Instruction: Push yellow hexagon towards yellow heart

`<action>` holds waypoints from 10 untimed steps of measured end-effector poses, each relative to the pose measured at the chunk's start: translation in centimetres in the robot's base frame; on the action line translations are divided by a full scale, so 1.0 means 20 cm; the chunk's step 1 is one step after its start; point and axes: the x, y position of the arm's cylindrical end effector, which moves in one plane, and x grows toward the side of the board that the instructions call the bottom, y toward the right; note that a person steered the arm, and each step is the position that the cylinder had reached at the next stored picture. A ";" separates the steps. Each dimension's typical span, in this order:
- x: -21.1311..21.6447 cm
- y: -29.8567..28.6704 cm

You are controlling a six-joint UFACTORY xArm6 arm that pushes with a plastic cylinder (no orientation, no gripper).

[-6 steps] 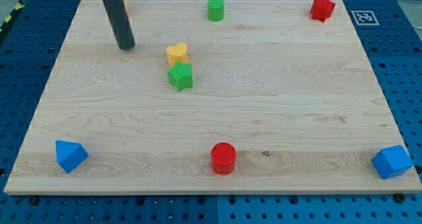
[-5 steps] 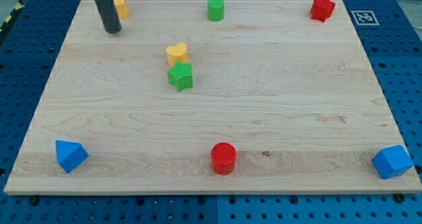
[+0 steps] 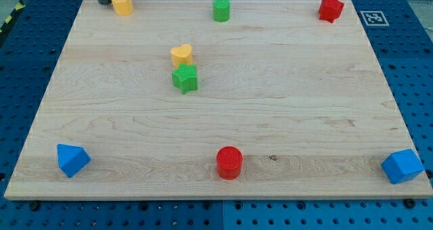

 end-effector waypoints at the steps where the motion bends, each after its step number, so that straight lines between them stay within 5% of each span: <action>1: 0.00 0.04; 3: 0.00 0.35; 10: 0.51 0.53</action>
